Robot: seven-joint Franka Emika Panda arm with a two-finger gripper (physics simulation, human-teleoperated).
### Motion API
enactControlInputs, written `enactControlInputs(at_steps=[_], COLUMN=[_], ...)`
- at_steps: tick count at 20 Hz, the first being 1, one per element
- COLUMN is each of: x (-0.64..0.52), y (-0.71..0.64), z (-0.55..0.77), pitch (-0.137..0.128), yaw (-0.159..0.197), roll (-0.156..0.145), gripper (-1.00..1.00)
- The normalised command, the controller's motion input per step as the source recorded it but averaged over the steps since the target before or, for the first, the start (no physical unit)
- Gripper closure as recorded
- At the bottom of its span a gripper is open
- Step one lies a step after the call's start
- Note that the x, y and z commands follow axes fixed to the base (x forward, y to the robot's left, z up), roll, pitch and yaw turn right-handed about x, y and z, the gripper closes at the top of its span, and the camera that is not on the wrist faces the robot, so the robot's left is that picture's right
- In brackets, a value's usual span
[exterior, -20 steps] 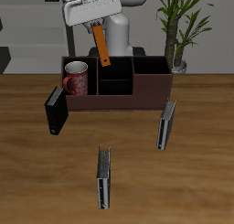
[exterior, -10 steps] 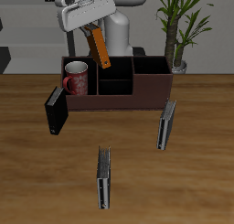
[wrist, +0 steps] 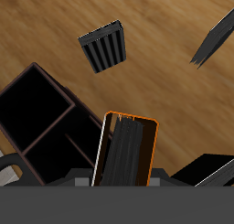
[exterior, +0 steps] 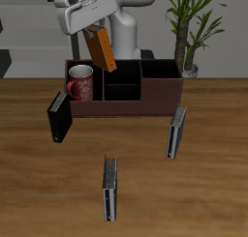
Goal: Place the red mug into the back desk caddy's left compartment and place the orange book into the back desk caddy's front compartment
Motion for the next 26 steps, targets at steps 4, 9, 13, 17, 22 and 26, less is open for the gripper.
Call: enactControlInputs(at_steps=[4, 9, 13, 17, 22, 26], x=[-0.12, -0.21, -0.17, -0.09, -0.08, -0.08], y=[0.20, 0.23, 0.23, 0.11, 0.08, 0.04], z=[-0.06, -0.05, -0.02, -0.03, -0.08, -0.12], pitch=[-0.019, -0.090, -0.021, -0.034, 0.006, -0.012], yaw=[0.178, 0.248, 0.171, 0.177, 0.177, 0.272], roll=[-0.001, -0.005, 0.019, 0.003, 0.028, 0.045], gripper=[1.00, 1.00, 1.00, 1.00, 1.00, 1.00])
